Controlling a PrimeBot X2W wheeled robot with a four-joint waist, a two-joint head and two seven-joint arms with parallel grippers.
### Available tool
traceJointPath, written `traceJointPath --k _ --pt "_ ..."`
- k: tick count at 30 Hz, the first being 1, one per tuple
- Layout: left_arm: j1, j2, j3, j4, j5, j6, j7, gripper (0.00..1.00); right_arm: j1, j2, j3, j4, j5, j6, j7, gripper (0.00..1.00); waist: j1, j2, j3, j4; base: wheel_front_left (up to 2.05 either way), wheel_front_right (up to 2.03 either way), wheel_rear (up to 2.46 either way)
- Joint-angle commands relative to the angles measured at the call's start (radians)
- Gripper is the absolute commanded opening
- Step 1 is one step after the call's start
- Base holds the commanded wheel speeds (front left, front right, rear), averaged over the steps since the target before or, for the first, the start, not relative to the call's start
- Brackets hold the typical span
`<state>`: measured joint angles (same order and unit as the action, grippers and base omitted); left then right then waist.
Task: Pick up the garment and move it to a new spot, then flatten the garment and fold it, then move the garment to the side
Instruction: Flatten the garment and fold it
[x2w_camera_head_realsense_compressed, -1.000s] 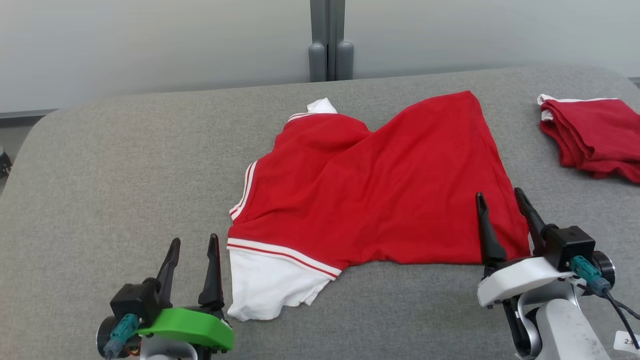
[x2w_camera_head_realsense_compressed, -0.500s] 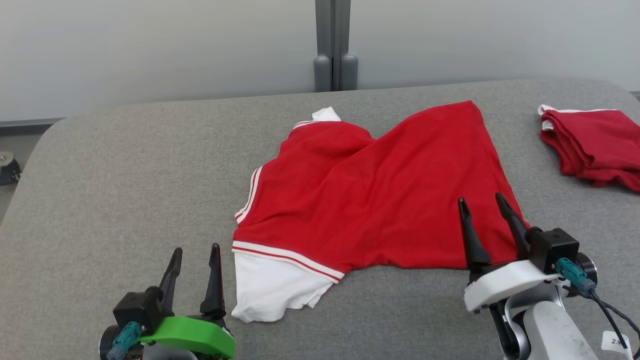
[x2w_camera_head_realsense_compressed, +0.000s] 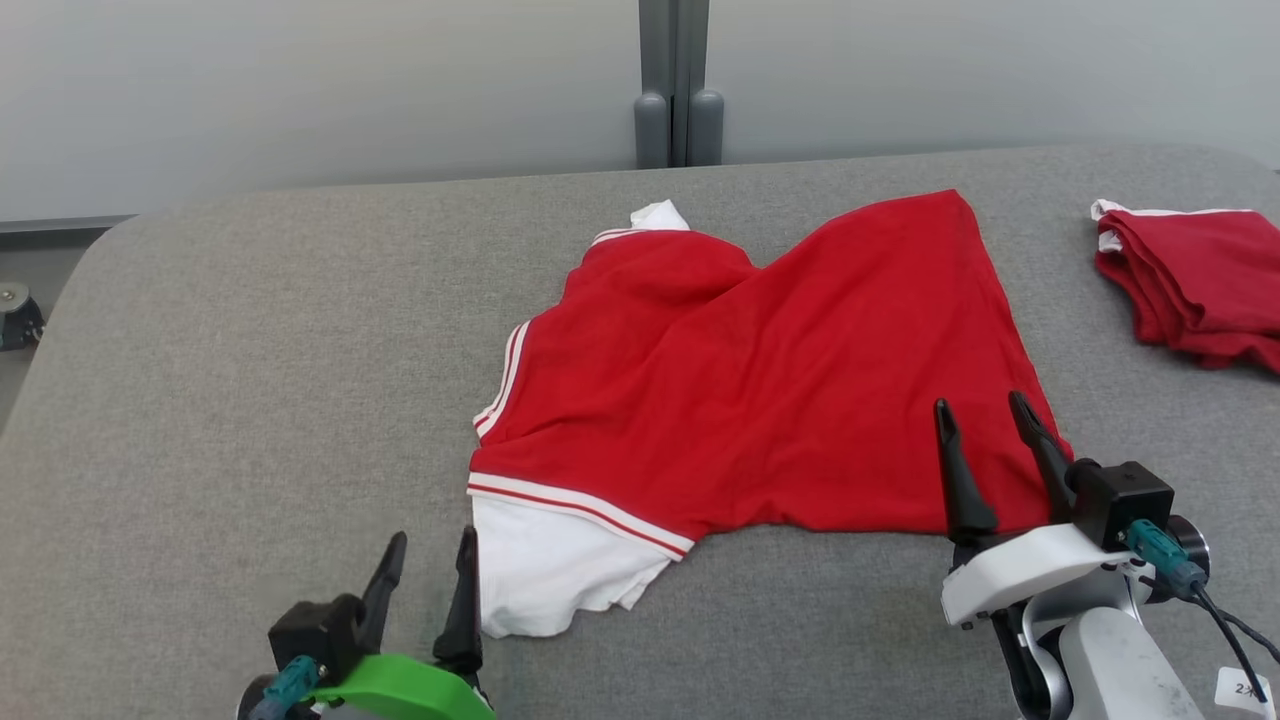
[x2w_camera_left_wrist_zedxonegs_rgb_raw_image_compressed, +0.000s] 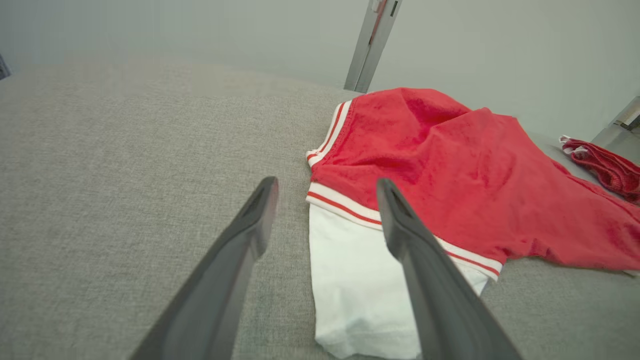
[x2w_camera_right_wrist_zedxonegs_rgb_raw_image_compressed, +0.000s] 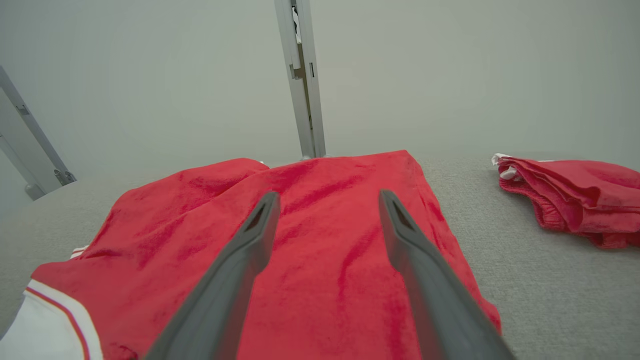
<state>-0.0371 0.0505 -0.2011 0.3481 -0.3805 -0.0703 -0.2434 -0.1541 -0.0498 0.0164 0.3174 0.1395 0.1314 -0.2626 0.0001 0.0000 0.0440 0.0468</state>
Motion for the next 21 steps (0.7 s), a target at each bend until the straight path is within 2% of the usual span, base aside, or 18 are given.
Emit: traceJointPath --k 1,5,11,21 --pt "0.024 0.002 -0.012 0.007 -0.019 -0.012 0.019 1.0 0.011 -0.002 -0.003 0.001 -0.002 -0.002 -0.003 1.0 -0.0001 0.0 0.006 0.004 0.0 0.0 0.0" --pt "0.067 0.009 -0.044 0.001 -0.06 -0.035 0.089 1.0 0.017 -0.002 -0.013 0.005 -0.006 -0.002 -0.003 1.0 -0.0001 0.0 0.014 0.006 0.0 0.0 0.0" --pt "0.102 0.016 -0.06 0.002 -0.111 -0.042 0.169 1.0 0.021 -0.002 -0.021 0.01 -0.005 -0.002 -0.003 1.0 -0.0001 0.0 0.02 0.004 0.0 0.0 0.0" --pt "0.035 0.007 -0.046 0.096 -0.193 -0.042 0.166 1.0 0.024 -0.002 -0.026 0.036 -0.013 -0.002 -0.003 1.0 -0.0001 0.0 0.03 -0.043 0.0 0.0 0.0"
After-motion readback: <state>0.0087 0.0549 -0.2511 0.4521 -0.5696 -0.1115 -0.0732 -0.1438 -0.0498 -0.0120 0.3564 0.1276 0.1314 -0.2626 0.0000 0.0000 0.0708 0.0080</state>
